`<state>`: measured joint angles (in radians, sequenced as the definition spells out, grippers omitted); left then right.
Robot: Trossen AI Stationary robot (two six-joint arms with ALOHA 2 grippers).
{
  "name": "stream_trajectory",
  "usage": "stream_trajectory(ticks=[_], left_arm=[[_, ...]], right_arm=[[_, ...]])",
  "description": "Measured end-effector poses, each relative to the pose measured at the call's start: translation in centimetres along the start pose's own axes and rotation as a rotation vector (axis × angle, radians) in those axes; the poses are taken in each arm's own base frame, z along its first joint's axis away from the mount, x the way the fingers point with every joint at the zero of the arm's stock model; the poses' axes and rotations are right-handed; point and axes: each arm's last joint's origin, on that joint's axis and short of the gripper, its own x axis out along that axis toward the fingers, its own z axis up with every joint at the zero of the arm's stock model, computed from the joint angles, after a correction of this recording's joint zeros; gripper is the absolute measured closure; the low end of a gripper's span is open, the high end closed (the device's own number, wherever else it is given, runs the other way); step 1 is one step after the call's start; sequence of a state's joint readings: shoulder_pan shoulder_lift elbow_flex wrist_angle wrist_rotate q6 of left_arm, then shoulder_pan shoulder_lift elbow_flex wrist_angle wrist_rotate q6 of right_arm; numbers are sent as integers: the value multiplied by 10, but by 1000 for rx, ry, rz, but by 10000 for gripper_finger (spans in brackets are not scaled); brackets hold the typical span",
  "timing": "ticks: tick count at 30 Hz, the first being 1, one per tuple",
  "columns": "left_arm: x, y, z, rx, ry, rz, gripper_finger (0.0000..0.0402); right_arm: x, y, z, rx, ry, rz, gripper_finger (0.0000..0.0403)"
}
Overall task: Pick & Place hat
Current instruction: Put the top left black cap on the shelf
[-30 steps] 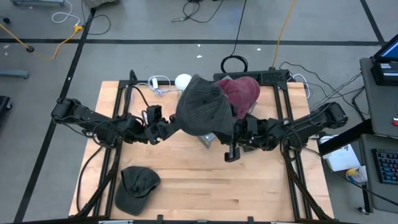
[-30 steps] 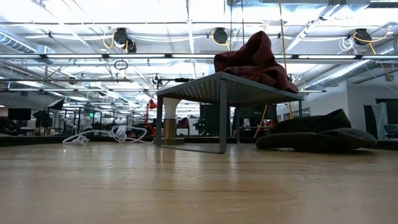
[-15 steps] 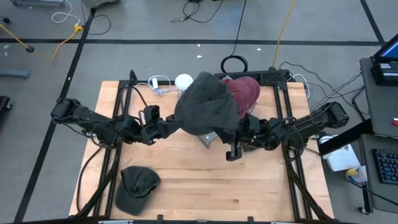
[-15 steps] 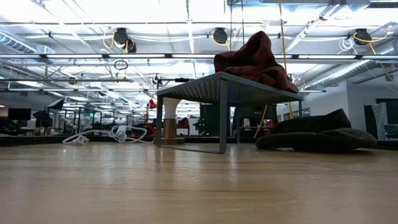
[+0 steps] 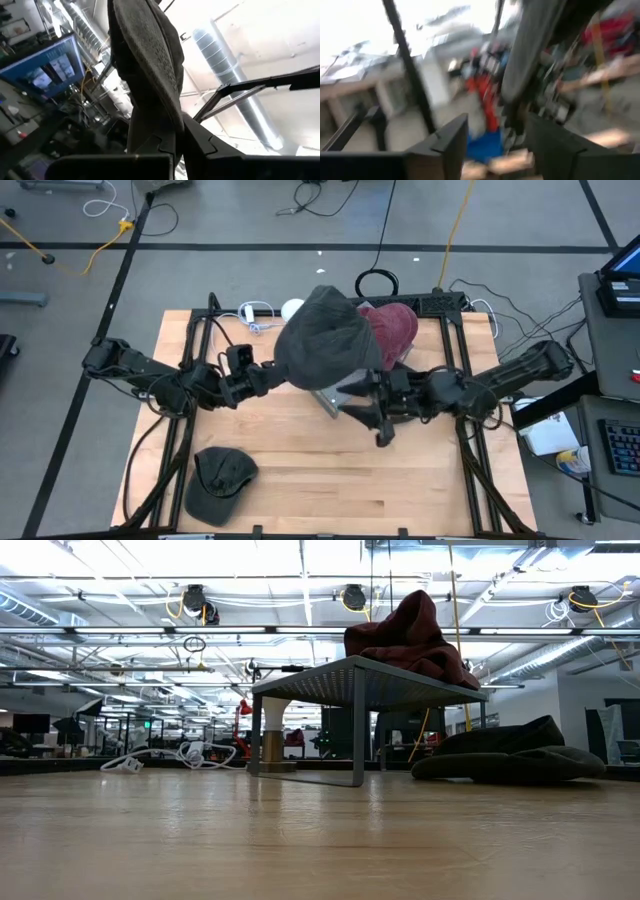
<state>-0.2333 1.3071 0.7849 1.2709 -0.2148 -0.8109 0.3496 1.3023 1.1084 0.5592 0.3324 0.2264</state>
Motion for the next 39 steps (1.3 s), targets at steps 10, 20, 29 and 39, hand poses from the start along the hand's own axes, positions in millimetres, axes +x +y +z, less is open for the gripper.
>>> stream_trajectory(ticks=[10, 20, 29, 39], left_arm=[[-2, -3, -10, -231, 194, -82, 393], [-7, 8, -30, -389, 394, 85, 393], [-5, 21, -22, -351, 342, 166, 393], [-7, 30, -24, -263, 361, 248, 393]], right_arm=[[-44, -2, 23, 23, 219, -34, 165], [-55, -2, 45, -37, 118, -2, 189], [-51, 4, 59, 92, -30, 107, 193], [-54, 3, 62, 191, -36, 104, 193]])
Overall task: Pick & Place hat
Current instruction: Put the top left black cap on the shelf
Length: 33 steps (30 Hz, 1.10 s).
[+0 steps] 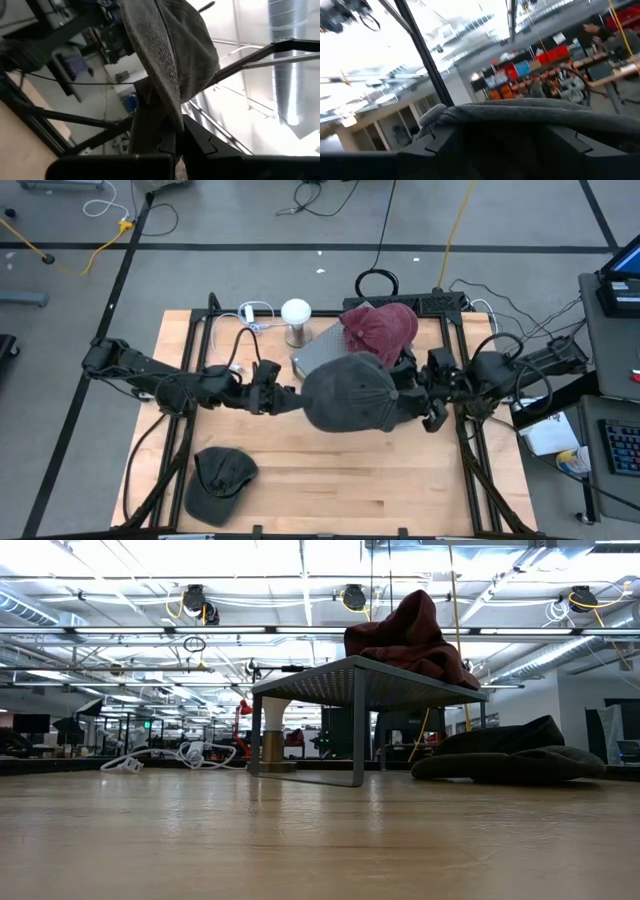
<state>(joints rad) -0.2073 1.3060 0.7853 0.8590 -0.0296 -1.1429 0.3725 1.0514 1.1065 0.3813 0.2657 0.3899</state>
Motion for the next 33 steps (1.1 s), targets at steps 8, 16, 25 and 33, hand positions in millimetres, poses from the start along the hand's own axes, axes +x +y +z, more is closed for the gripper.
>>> stream_trajectory(ticks=[8, 16, 25, 33], left_arm=[[-1, -1, -3, 97, -58, 17, 393], [-34, 9, -19, 63, -160, -144, 393], [-74, 35, -42, -48, -299, -25, 393], [-91, 54, -43, -85, -410, 109, 393]], right_arm=[[-14, -5, 2, -42, 90, -95, 193], [-30, -10, 12, -71, 70, -250, 193], [-33, -9, 16, -68, 59, -249, 193], [-32, -10, 15, -70, 62, -250, 193]])
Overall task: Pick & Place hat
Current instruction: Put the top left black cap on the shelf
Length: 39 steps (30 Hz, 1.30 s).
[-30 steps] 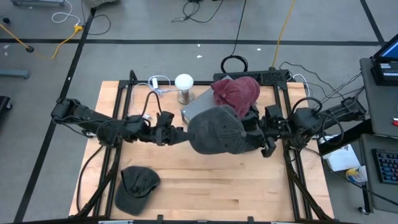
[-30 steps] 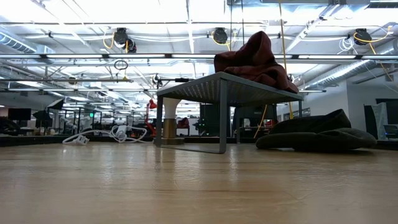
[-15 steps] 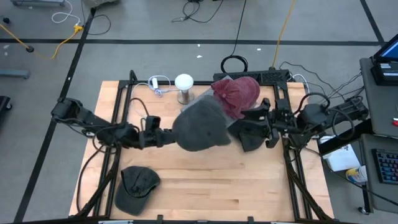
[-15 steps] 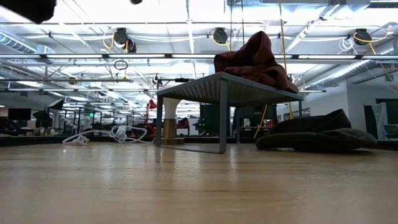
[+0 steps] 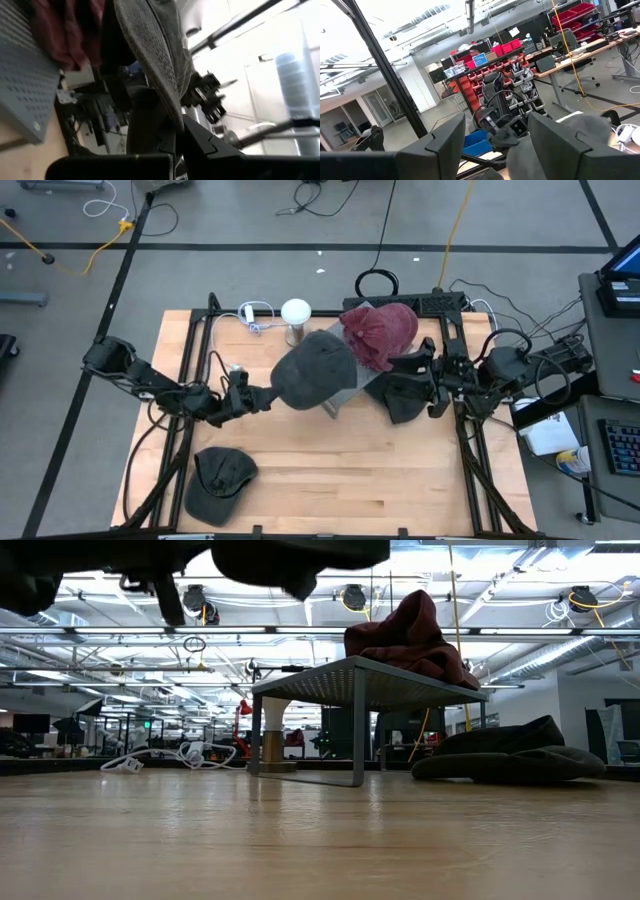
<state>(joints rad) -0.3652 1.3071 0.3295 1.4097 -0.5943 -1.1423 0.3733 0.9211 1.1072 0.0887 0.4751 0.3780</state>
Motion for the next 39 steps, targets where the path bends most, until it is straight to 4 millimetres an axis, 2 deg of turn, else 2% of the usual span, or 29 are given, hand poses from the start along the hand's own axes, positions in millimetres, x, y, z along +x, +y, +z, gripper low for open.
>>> stream_trajectory(ticks=[16, 31, 39], left_arm=[[21, 22, 36, 41, 71, -29, 393], [28, 61, 38, -34, -9, 99, 393], [32, 71, 44, -36, -30, 117, 393]], right_arm=[[0, 0, 0, -51, 0, 0, 193], [0, 0, 0, -105, -4, -3, 193], [0, 0, 0, -108, -4, -3, 193]])
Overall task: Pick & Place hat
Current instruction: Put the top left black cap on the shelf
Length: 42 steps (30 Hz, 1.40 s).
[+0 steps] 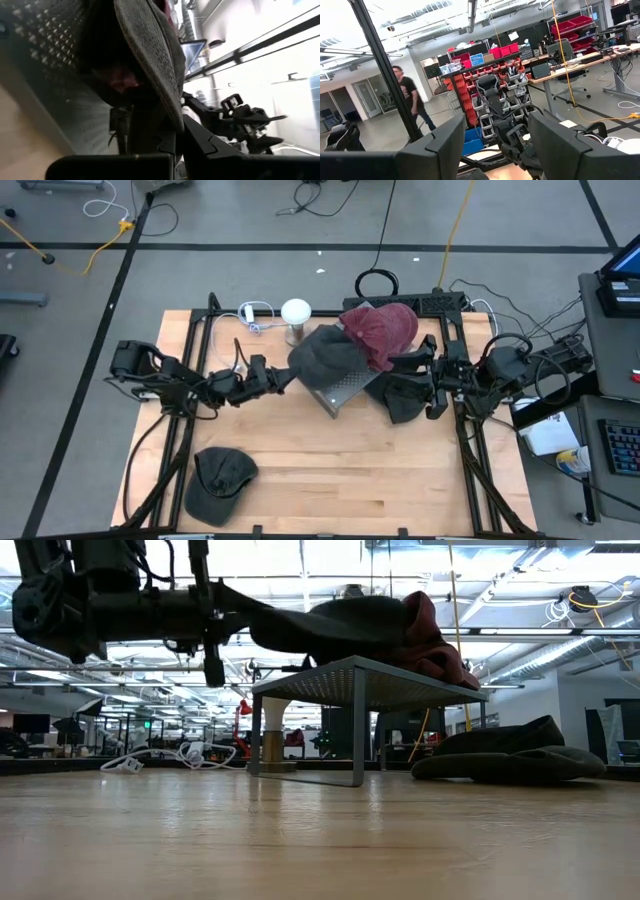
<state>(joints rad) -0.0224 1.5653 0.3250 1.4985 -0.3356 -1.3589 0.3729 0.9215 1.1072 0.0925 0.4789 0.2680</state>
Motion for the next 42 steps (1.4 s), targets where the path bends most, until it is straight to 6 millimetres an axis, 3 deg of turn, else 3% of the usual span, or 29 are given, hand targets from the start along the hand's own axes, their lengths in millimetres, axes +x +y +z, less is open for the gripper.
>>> stream_trajectory(ticks=[16, 33, 42], left_arm=[[9, 22, -4, -108, -29, 91, 391], [9, 22, -6, -192, -49, 101, 236], [7, 26, -9, -216, -42, 148, 197]], right_arm=[[0, -2, -3, 5, -2, -28, 193], [0, -1, -3, 16, -2, -23, 193], [0, -1, -4, 17, -1, -22, 193]])
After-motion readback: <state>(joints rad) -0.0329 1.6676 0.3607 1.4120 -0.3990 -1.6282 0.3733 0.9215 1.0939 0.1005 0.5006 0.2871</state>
